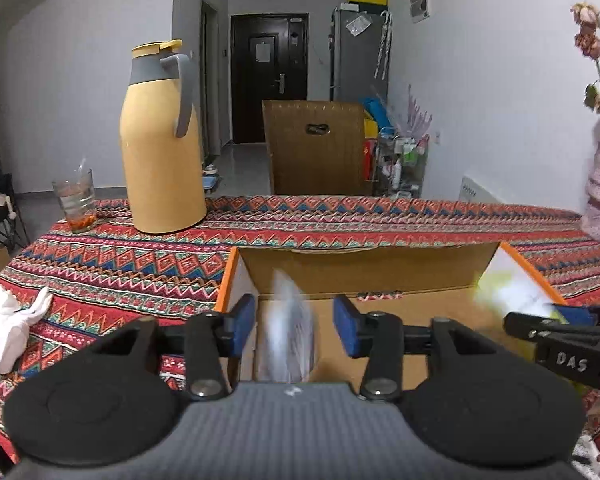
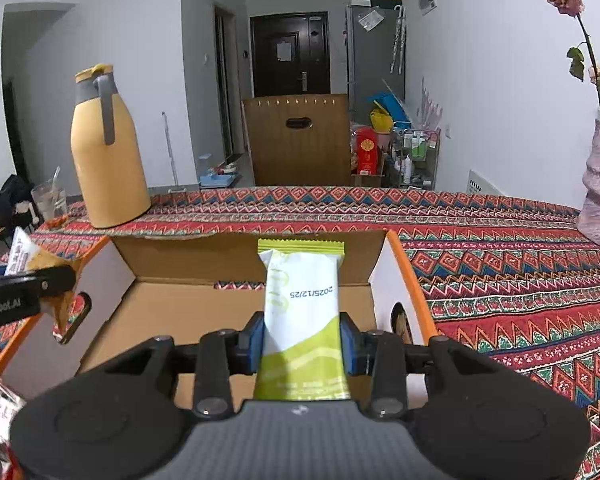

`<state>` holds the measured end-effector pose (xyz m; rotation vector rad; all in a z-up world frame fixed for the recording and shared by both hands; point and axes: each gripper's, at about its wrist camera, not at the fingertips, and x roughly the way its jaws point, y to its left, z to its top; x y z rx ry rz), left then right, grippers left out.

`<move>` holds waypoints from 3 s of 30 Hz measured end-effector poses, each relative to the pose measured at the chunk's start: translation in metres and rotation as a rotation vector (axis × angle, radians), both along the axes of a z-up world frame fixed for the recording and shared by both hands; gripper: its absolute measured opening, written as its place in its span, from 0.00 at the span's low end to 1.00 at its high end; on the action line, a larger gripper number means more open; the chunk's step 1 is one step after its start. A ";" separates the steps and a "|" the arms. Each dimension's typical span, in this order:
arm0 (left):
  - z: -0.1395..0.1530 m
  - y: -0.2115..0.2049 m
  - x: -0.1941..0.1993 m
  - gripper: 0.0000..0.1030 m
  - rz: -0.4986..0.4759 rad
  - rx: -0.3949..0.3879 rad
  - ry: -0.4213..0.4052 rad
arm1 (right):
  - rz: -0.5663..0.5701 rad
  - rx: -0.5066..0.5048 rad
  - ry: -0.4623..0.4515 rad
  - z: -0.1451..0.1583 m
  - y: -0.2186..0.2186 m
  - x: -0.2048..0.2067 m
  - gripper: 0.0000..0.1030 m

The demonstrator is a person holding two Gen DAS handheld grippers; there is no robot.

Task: Organize snacks
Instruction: 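Lower both held packets into the cardboard box and open both grippers, then withdraw both grippers from the box back toward the snack pile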

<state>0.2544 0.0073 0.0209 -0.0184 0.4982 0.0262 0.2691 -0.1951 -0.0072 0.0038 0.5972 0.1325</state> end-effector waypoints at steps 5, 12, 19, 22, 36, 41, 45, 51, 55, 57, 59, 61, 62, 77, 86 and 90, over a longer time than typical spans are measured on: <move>0.005 0.006 -0.009 1.00 0.030 -0.023 -0.041 | -0.010 -0.001 -0.025 0.003 -0.002 -0.007 0.79; 0.008 0.007 -0.013 1.00 0.023 -0.051 -0.046 | -0.022 0.033 -0.040 0.007 -0.010 -0.014 1.00; 0.012 0.003 -0.017 1.00 0.024 -0.037 -0.053 | -0.026 0.039 -0.052 0.011 -0.011 -0.016 1.00; 0.018 0.005 -0.022 1.00 0.036 -0.036 -0.064 | -0.029 0.040 -0.063 0.016 -0.012 -0.019 1.00; 0.046 0.015 -0.072 1.00 0.040 -0.014 -0.099 | -0.021 0.022 -0.151 0.050 -0.016 -0.075 1.00; 0.046 0.019 -0.097 1.00 0.033 -0.010 -0.099 | -0.027 0.028 -0.157 0.049 -0.022 -0.101 1.00; 0.040 0.024 -0.115 1.00 0.031 -0.008 -0.089 | -0.029 0.032 -0.156 0.046 -0.026 -0.122 1.00; 0.025 0.034 -0.145 1.00 0.041 -0.023 -0.065 | -0.039 0.047 -0.159 0.036 -0.034 -0.156 1.00; 0.016 0.042 -0.162 1.00 0.046 -0.028 -0.055 | -0.034 0.044 -0.165 0.028 -0.035 -0.179 1.00; 0.011 0.047 -0.169 1.00 0.052 -0.028 -0.056 | -0.033 0.043 -0.168 0.024 -0.035 -0.188 1.00; 0.005 0.053 -0.177 1.00 0.061 -0.030 -0.057 | -0.036 0.043 -0.174 0.019 -0.036 -0.198 1.00; -0.003 0.060 -0.186 1.00 0.068 -0.027 -0.053 | -0.038 0.035 -0.190 0.014 -0.038 -0.208 1.00; -0.007 0.063 -0.190 1.00 0.074 -0.024 -0.049 | -0.036 0.029 -0.197 0.011 -0.038 -0.213 1.00; -0.031 0.077 -0.215 1.00 0.064 -0.077 -0.010 | -0.039 0.021 -0.119 -0.028 -0.032 -0.241 1.00; -0.035 0.076 -0.214 1.00 0.060 -0.078 0.006 | -0.044 -0.023 -0.093 -0.021 -0.024 -0.221 0.99; -0.036 0.073 -0.213 1.00 0.054 -0.072 0.012 | -0.031 -0.046 0.003 -0.019 -0.023 -0.189 0.91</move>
